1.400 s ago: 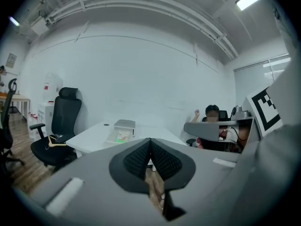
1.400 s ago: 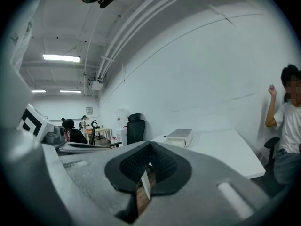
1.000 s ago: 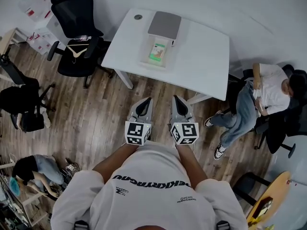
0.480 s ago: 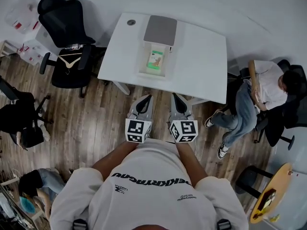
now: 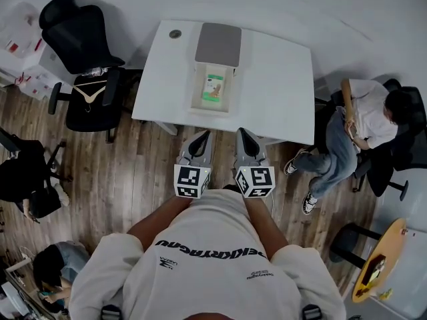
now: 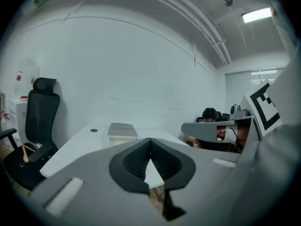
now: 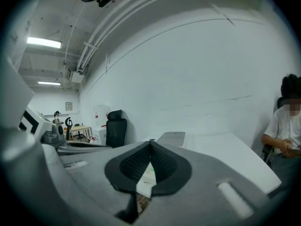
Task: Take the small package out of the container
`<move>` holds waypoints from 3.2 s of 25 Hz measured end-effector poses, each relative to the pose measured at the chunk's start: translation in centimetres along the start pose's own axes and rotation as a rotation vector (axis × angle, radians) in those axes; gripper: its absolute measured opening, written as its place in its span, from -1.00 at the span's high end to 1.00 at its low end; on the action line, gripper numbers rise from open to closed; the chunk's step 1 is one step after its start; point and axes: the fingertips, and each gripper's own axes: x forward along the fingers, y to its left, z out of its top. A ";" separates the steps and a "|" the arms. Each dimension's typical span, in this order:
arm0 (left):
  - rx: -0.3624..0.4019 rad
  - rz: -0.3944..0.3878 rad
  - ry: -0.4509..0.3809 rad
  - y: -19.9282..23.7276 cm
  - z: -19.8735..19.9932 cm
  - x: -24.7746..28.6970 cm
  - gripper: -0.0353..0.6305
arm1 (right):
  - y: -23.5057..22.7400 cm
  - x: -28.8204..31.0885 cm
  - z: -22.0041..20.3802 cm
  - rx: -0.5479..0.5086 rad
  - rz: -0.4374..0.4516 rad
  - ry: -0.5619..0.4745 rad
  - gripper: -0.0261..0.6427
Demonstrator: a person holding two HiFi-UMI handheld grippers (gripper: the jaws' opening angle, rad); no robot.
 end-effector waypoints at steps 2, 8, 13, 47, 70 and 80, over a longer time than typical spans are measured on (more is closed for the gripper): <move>-0.008 0.005 0.004 0.4 -0.1 0.3 0.88 | 0.0 0.4 -0.1 0.005 -0.003 0.004 0.93; -0.016 0.029 0.022 1.5 -0.6 1.5 0.88 | -0.3 1.8 0.1 0.012 0.011 0.000 0.93; -0.005 0.051 0.027 2.3 -0.5 2.7 0.88 | -0.9 3.0 0.1 0.017 0.033 -0.003 0.93; -0.017 0.143 0.149 4.9 -2.2 11.8 0.89 | -7.1 8.3 -2.5 0.064 0.030 0.083 0.93; -0.023 0.222 0.297 8.4 -5.5 17.5 0.89 | -8.8 10.8 -4.5 0.100 0.040 0.139 0.93; -0.060 0.241 0.366 9.9 -7.2 19.5 0.76 | -9.0 11.2 -5.4 0.113 0.045 0.159 0.93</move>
